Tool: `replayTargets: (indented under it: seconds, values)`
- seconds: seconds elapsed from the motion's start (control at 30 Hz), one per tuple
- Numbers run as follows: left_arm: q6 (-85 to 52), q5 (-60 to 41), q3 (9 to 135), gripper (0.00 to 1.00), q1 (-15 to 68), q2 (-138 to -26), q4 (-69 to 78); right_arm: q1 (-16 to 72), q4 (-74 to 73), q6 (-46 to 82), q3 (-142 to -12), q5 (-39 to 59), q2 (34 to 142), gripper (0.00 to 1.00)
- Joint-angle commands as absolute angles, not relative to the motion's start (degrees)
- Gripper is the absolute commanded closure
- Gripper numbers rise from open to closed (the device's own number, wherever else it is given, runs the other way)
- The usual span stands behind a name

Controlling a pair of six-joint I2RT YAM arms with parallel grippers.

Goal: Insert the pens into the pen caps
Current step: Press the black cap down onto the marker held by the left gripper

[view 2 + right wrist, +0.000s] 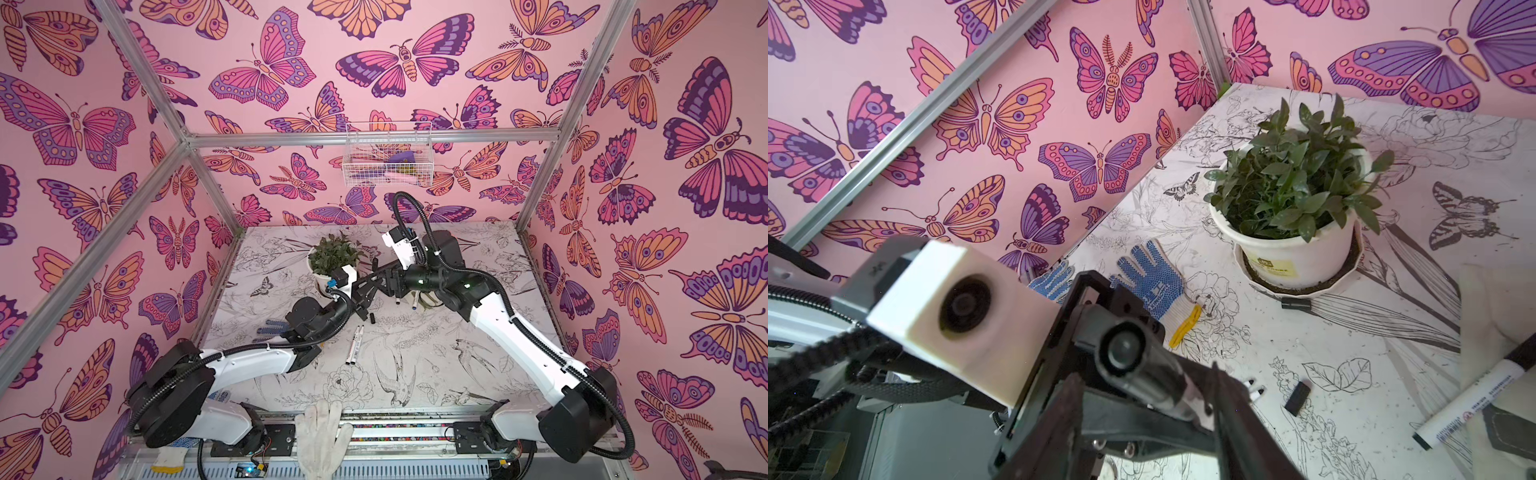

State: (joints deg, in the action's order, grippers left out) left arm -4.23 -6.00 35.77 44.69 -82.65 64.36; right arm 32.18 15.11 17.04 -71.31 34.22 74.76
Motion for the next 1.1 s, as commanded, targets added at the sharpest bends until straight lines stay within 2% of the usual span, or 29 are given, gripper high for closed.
replayTargets:
  seconds: [0.0,0.17,0.53,0.6,0.7,0.8,0.93,1.07]
  values:
    - [-2.67,-4.65,34.22,1.0,45.0,-82.5,68.03,30.5,15.12,16.31,-72.77,31.07,71.64,0.48]
    - [-3.43,-5.29,33.23,1.0,45.26,-82.31,67.54,30.15,14.11,16.45,-74.99,29.86,71.96,0.48]
    - [-3.93,-4.57,33.49,1.0,45.79,-82.57,67.67,33.63,13.93,17.86,-77.34,32.37,78.61,0.58]
    - [-3.91,-4.7,33.57,1.0,45.79,-82.61,67.71,33.81,13.43,18.79,-76.72,32.24,78.83,0.63]
    - [-3.96,-4.78,33.83,1.0,45.8,-82.49,67.76,33.77,12.4,20.24,-75.45,31.99,78.66,0.79]
    - [-4.15,-5.0,34.81,1.0,45.79,-82.24,67.92,33.78,12.49,21.75,-74.2,32.2,79.09,0.89]
    - [-3.8,-6.15,37.98,1.0,45.79,-81.84,68.13,33.79,13.2,24.0,-72.45,32.89,80.57,0.97]
    - [-3.26,-9.32,43.19,1.0,45.54,-81.99,67.07,33.84,17.1,24.61,-73.3,35.78,83.85,1.0]
